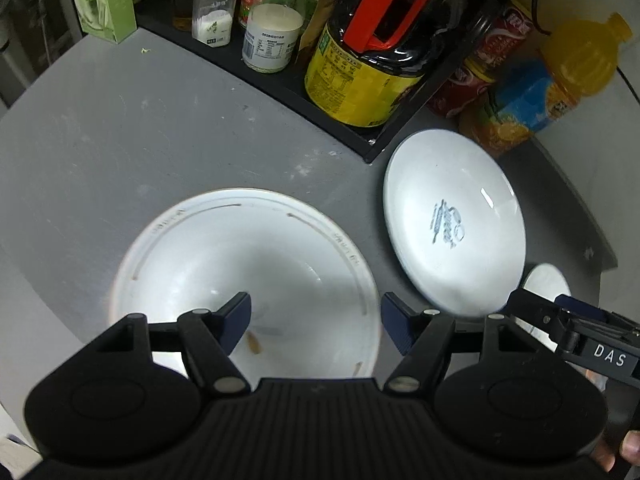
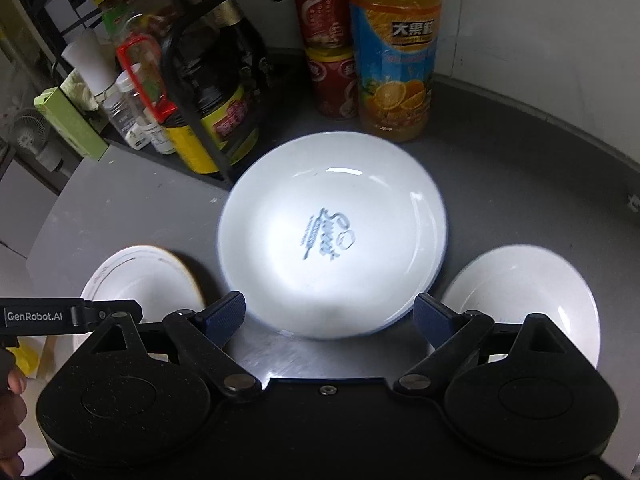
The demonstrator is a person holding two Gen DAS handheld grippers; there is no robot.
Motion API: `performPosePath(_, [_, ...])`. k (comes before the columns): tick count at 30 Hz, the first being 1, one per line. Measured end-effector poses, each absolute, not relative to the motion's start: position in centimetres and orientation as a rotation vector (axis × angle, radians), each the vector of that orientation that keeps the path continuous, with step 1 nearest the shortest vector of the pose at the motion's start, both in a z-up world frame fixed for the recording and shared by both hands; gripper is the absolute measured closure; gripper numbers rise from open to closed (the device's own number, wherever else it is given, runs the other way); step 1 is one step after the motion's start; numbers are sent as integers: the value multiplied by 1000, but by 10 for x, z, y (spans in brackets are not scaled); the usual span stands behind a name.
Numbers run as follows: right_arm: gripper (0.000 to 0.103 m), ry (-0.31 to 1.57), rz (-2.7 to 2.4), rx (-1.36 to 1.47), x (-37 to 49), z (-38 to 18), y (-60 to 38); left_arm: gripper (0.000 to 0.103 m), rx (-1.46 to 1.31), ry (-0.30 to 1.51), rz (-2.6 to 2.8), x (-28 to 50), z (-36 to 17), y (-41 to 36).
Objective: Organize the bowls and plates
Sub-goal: 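Move both grippers to the 'Sweet' plate and close them on its rim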
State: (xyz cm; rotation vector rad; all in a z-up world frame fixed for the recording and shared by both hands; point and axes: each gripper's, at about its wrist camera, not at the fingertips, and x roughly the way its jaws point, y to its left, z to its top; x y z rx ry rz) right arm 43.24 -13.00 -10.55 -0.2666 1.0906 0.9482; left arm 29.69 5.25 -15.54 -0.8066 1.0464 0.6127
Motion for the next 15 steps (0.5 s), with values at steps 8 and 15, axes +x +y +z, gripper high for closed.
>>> performPosePath(8, [18, 1087, 939, -225, 470, -111, -124, 36, -879, 974, 622, 330, -169, 49])
performPosePath(15, [24, 1097, 891, -188, 509, -127, -121, 41, -914, 932, 630, 360, -189, 51])
